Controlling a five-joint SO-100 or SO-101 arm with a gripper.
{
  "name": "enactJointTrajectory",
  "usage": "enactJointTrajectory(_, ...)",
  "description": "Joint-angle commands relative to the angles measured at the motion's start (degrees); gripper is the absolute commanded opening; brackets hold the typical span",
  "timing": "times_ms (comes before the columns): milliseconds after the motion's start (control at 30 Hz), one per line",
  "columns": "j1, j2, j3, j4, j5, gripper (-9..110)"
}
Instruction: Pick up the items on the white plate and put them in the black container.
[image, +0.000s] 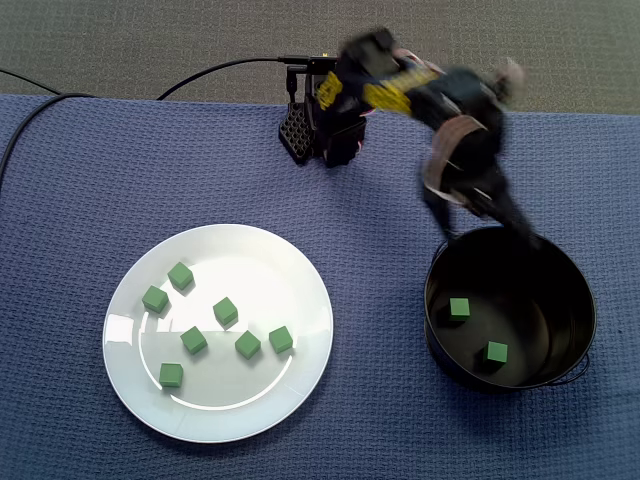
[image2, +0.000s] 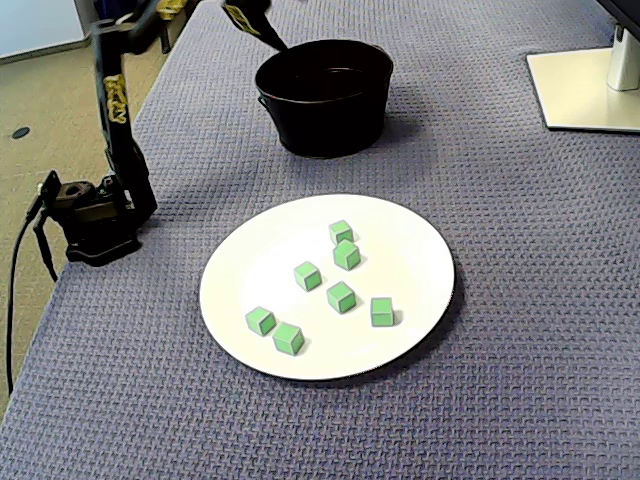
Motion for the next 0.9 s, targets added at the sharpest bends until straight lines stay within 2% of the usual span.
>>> enactJointTrajectory(0,20.83,16.17,9.58,-4.22,-2.20,55)
enactJointTrajectory(133,37.53,15.82,21.53,-15.64,-4.04,56)
enactJointTrajectory(300,44.38,4.22,24.96,-18.54,-9.23,51)
enactJointTrajectory(500,44.12,-13.01,18.02,-16.35,-12.48,47)
enactJointTrajectory(700,41.66,-29.36,3.34,-9.67,-11.95,46)
enactJointTrajectory(867,39.02,-36.74,-5.19,-6.50,-12.83,45)
